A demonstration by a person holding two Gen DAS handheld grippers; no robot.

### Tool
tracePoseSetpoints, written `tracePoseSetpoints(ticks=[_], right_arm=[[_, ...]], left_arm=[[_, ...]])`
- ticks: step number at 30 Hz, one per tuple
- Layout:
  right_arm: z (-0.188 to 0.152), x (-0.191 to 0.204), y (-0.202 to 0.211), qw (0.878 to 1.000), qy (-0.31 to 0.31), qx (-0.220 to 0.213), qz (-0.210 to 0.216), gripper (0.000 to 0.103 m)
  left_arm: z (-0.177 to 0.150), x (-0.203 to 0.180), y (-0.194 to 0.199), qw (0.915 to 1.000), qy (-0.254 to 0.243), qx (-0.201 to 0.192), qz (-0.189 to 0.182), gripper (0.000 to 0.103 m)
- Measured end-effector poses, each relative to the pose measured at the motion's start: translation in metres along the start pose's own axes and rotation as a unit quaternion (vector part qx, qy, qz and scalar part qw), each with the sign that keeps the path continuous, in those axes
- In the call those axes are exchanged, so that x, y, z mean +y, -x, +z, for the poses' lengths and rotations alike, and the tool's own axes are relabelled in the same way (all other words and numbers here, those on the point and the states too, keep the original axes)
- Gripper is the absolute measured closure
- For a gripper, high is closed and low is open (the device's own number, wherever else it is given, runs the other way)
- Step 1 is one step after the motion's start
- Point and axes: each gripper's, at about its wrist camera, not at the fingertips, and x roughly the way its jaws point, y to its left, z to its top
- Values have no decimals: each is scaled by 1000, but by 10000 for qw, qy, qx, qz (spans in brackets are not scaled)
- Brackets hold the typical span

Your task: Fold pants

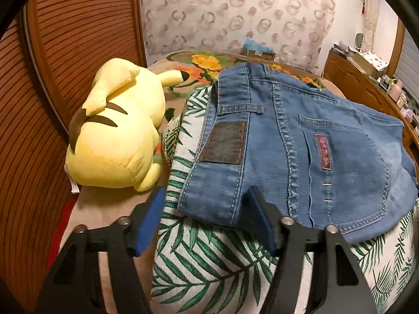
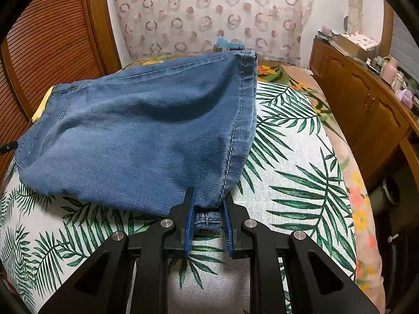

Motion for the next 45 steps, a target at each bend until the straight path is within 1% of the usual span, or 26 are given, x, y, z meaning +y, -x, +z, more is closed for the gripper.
tracePoseSetpoints(ticks=[3, 5, 7, 8, 9, 10, 11, 14, 20, 21, 23, 26, 30, 35, 40, 45], right_arm=[[0, -1, 1, 10000, -9, -11, 6, 84], [-1, -1, 1, 10000, -16, -18, 19, 84], [-1, -3, 2, 10000, -29, -30, 62, 85], [-1, -5, 2, 9999, -64, -37, 100, 86], [-1, -7, 4, 9998, -106, -61, 145, 87], [-1, -8, 6, 9997, -134, -105, 173, 90], [0, -9, 10, 9996, -150, -173, 190, 90], [3, -13, 21, 9991, -136, -359, 199, 91], [12, -18, 42, 9976, -40, -688, 54, 92], [13, -19, 46, 9972, -31, -744, 27, 92], [12, -20, 56, 9963, 9, -855, -23, 92], [10, -22, 75, 9945, 88, -1032, -145, 92], [-4, -27, 99, 9925, 108, -1187, -259, 92], [-33, -26, 123, 9912, 98, -1273, -347, 92], [-62, -14, 147, 9899, 95, -1338, -460, 92], [-83, -9, 172, 9893, 45, -1362, -513, 92]], left_arm=[[-3, -1, -5, 10000, -40, 61, -51, 51], [-3, -1, -7, 9999, -52, 77, -48, 51], [-3, -1, -7, 9999, -25, 82, -72, 54], [-3, -1, -6, 9999, -25, 68, -79, 64], [-2, -2, -2, 9999, -63, -3, -94, 71], [-2, -4, 1, 9999, -94, -58, -132, 75], [-1, -5, 6, 9996, -124, -163, -184, 82], [3, -13, 27, 9984, -232, -484, -177, 86], [12, -23, 64, 9943, -264, -1001, -272, 89], [13, -25, 73, 9928, -270, -1134, -288, 89], [11, -28, 91, 9896, -255, -1383, -317, 89], [5, -33, 111, 9864, -256, -1573, -409, 89], [-9, -39, 131, 9841, -330, -1671, -513, 89], [-32, -39, 148, 9813, -292, -1784, -658, 89], [-52, -42, 164, 9780, -273, -1889, -837, 89], [-79, -42, 188, 9754, -282, -1951, -982, 89]])
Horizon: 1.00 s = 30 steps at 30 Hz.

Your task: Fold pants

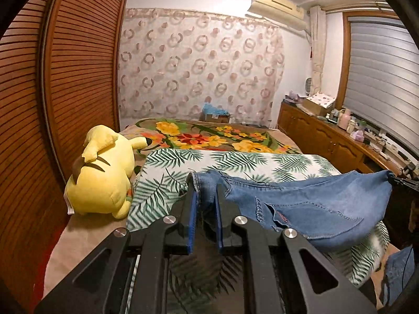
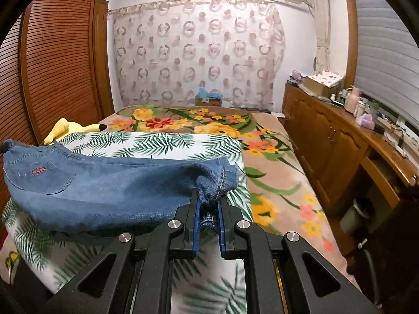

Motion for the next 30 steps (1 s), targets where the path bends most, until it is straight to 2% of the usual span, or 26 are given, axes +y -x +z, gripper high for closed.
tracePoseSetpoints(ticks=[6, 12, 16, 19, 23, 26, 28, 30], right_arm=[[-21, -1, 20, 9996, -244, 83, 121, 92], [-48, -2, 6, 9972, -595, 355, 280, 92], [-46, -10, 0, 9961, -685, 437, 352, 92], [-49, -17, 5, 9949, -775, 487, 429, 91], [-47, -18, 9, 9947, -786, 540, 377, 85], [-47, -17, 10, 9946, -789, 581, 331, 82], [-46, -18, 12, 9946, -826, 591, 219, 77], [-47, -17, 13, 9943, -888, 548, 222, 75]], left_arm=[[-30, -6, 21, 9994, 99, 253, -220, 89], [-54, -18, 20, 9982, -226, 549, -19, 89], [-58, -15, 18, 9974, -264, 663, 59, 89], [-60, -14, 15, 9969, -233, 724, 181, 85], [-63, -16, 15, 9959, -380, 725, 374, 77], [-63, -19, 16, 9954, -476, 741, 385, 75], [-63, -20, 17, 9954, -493, 729, 384, 60], [-62, -22, 18, 9959, -491, 697, 298, 57]])
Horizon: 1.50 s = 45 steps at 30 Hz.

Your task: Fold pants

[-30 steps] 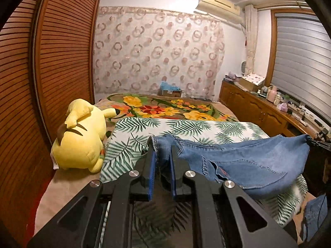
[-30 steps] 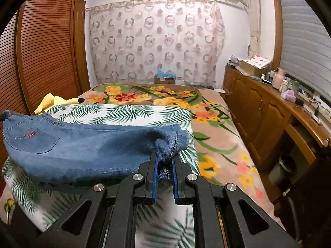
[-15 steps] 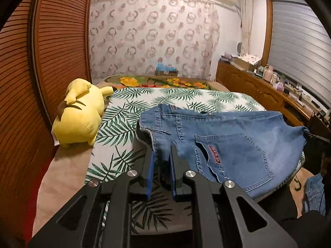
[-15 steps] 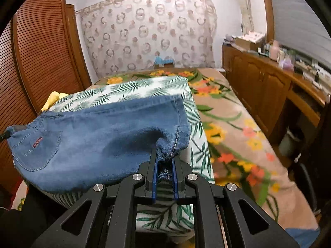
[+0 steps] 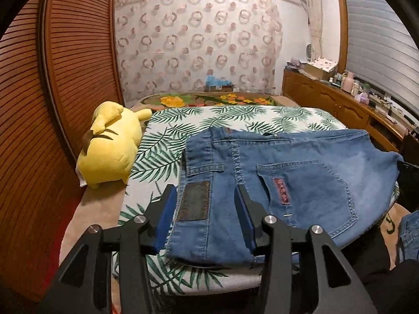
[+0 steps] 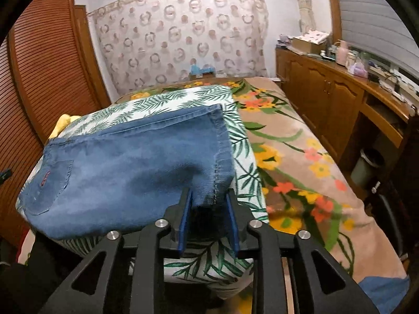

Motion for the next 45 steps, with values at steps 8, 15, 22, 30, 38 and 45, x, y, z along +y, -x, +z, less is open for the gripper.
tracePoseSetpoints(ticks=[8, 15, 22, 30, 38, 45], right_arm=[[-12, 2, -4, 10000, -43, 7, 34, 69], [-11, 4, -8, 10000, 6, 75, 35, 69], [-8, 5, -5, 9999, 49, -25, 120, 69], [-10, 8, -10, 9998, 165, -34, 117, 69], [-9, 6, -11, 9998, 175, -18, 134, 69], [-6, 16, -11, 9990, 401, -19, 197, 86]], left_arm=[[-10, -19, -30, 9988, 31, 361, -337, 18], [-8, -45, -42, 9968, -66, 435, -663, 18], [-9, -66, -47, 9952, -174, 474, -834, 18], [-14, -77, -63, 9933, -210, 707, -885, 18], [-22, -82, -70, 9934, -287, 744, -822, 18], [-23, -84, -71, 9938, -374, 722, -760, 18]])
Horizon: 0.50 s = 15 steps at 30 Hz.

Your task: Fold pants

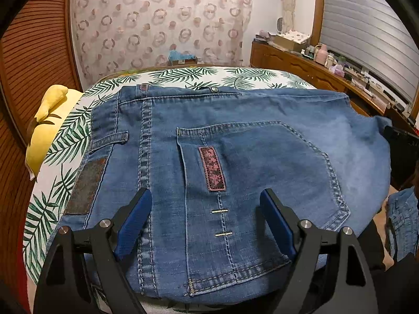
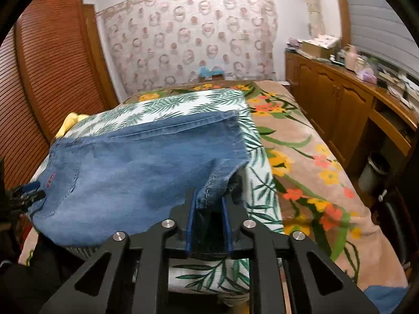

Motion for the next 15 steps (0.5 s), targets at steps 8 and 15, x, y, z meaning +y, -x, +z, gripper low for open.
tracePoseSetpoints(ticks=[8, 15], right_arm=[[17, 23, 14, 9985, 359, -387, 153, 87], [32, 47, 28, 9940, 693, -663, 520, 87]], left_arm=[[3, -2, 0, 10000, 59, 29, -47, 18], [6, 3, 3, 9996, 192, 91, -190, 18]])
